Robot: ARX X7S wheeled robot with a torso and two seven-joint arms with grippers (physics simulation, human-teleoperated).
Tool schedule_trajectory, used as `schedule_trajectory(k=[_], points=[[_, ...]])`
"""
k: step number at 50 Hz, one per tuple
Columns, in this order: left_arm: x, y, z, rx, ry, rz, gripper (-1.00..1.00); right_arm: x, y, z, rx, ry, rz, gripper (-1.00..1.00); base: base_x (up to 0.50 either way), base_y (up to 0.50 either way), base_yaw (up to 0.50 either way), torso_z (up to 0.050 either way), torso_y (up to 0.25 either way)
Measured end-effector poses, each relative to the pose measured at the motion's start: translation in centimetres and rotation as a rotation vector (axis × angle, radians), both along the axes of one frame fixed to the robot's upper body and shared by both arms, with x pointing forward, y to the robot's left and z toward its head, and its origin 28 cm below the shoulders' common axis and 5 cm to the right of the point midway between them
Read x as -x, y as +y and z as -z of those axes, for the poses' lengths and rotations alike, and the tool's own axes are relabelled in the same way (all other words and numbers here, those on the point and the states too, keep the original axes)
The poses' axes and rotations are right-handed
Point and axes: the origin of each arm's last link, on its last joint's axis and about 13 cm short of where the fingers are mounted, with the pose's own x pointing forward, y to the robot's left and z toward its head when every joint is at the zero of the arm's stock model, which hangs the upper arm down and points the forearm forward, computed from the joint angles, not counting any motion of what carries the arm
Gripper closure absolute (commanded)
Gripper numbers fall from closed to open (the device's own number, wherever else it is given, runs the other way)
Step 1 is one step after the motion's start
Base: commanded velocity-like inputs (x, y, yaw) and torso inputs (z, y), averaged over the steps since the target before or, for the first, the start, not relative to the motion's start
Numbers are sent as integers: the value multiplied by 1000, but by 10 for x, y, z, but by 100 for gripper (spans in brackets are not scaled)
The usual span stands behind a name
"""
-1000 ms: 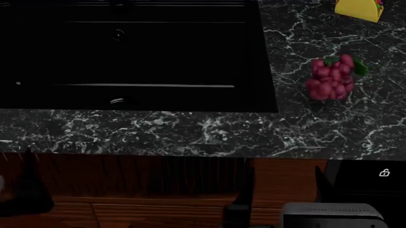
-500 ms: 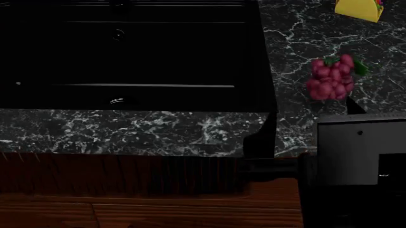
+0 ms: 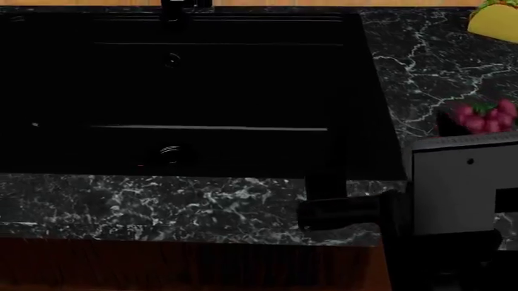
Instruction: Pick the grape from the counter and place it in the sink
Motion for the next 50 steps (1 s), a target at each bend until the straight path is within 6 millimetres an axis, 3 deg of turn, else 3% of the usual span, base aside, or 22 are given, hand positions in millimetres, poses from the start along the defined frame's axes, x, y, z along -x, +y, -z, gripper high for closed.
schedule_trajectory(k=[11, 40, 50], points=[[1, 0, 2, 8, 0, 0, -100, 2, 0, 0, -15, -9, -17, -100, 297, 205, 0, 0, 0], [2, -1, 4, 23, 2, 12, -100, 3, 1, 1, -42, -18, -44, -100, 338, 5, 0, 0, 1], [2, -2, 3, 20, 2, 14, -100, 4, 1, 2, -56, -12, -40, -100, 0, 0, 0, 0, 0]])
